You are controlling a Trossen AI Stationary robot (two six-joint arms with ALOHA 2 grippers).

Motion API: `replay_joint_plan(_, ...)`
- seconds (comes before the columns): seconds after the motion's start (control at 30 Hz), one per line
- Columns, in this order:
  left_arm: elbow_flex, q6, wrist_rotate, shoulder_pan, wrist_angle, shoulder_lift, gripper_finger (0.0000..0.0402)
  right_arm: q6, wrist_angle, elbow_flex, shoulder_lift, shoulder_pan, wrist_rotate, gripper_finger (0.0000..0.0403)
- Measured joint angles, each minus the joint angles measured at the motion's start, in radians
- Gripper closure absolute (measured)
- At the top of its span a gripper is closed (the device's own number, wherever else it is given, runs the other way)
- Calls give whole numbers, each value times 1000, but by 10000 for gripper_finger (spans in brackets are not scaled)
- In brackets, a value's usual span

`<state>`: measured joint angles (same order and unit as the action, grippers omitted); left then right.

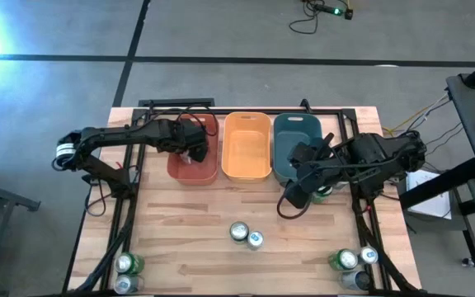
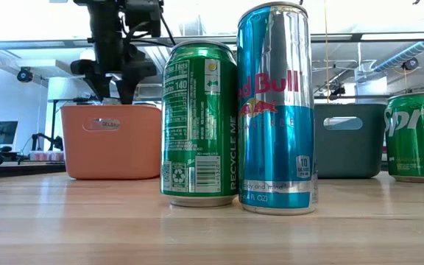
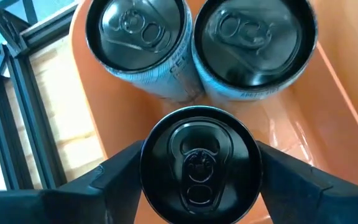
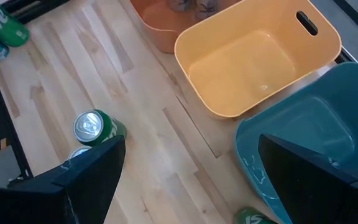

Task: Sort soda cans
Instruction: Put the white-blue soda can into the orange bin

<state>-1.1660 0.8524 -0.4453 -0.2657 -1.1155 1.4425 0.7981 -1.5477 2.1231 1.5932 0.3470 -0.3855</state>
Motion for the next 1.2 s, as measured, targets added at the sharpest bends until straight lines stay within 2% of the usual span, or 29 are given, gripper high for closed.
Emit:
replay_joint_plan(0.23, -24, -6, 12, -1, 5, 1, 110, -7, 11, 0, 0, 0, -1, 39)
replay_joint_plan(0.7, -157, -85, 13, -2, -103, -10, 107, -15, 12, 0, 0, 0, -10, 39)
replay_joint_plan(0.8, -193, -86, 8, 14, -102, -32, 107, -34, 13, -20, -1, 5, -43, 39)
replay_joint_plan(0.97, -243, -128, -18, 94, -52, -116, 107, -60, 14, -131, -1, 37, -35, 39)
replay_joint_plan(1.1, -220, -167, -19, 199, 85, -213, 106, -43, 11, -253, -1, 91, 27, 39)
replay_joint_plan(1.2, -164, -218, -20, 287, 222, -272, 106, -4, 5, -355, 0, 145, 117, 39)
